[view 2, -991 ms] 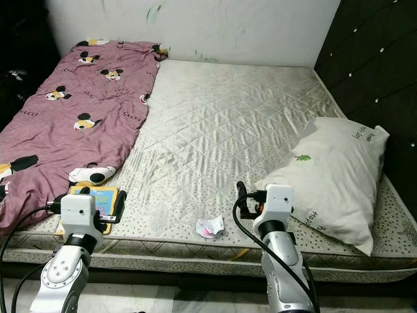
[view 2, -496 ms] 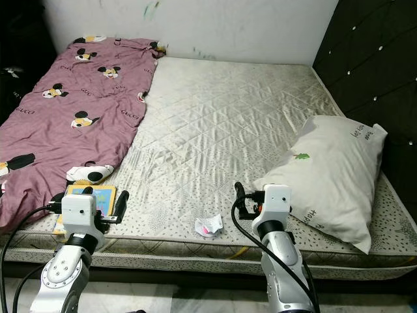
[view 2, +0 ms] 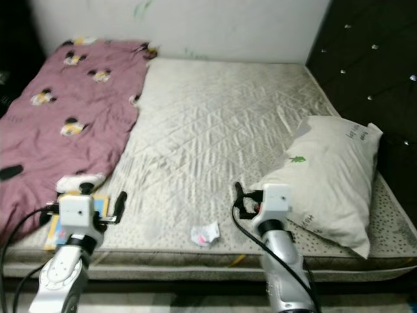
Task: Clean up the room
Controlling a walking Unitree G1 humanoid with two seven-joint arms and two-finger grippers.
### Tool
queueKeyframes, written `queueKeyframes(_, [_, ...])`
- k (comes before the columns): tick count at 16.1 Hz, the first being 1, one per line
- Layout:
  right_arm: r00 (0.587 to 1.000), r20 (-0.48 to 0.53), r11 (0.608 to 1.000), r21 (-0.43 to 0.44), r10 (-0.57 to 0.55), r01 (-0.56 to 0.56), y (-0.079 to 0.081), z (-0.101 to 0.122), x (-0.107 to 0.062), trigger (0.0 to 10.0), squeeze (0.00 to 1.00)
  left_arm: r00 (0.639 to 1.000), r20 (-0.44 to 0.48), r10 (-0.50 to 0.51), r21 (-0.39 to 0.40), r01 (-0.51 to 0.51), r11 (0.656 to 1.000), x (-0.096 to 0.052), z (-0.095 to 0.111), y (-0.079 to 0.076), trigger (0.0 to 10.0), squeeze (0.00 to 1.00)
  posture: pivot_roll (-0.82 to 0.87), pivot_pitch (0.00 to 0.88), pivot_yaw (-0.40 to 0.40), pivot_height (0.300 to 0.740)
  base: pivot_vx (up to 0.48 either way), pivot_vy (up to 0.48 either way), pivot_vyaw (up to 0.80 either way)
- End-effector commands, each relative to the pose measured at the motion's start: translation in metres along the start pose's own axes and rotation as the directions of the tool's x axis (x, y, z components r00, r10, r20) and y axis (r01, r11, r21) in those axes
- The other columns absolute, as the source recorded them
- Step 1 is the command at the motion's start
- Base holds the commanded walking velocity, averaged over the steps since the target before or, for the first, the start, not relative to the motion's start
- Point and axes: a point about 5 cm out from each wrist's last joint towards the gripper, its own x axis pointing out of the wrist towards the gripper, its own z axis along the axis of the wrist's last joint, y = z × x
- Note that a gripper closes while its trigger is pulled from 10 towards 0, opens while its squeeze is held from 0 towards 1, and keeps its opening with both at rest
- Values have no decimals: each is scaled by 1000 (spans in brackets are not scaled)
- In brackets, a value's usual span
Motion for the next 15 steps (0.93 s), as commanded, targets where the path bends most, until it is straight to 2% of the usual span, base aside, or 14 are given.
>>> queueKeyframes(1, [1000,10,1000,7,-7,7,-1,4,2,10000,0,1000,-6,-4,0,4,1000,-1,0,0,10000,0,0,99,-50,740,307,0,0])
queueKeyframes(10, [1000,2,1000,5,-16,16,-2,4,3,10000,0,1000,-21,1,5,-1,1000,1,-2,0,10000,0,-2,104,-54,740,29,0,0])
queueKeyframes(13, [1000,-6,1000,10,-18,18,-3,3,3,10000,0,1000,-23,2,2,-2,1000,0,-2,-1,10000,0,-2,106,-56,740,0,0,-723])
queueKeyframes(15, [1000,-6,1000,6,-15,15,-3,4,3,10000,0,1000,-25,3,1,-3,1000,0,-2,-1,10000,0,-3,111,-56,740,0,0,0])
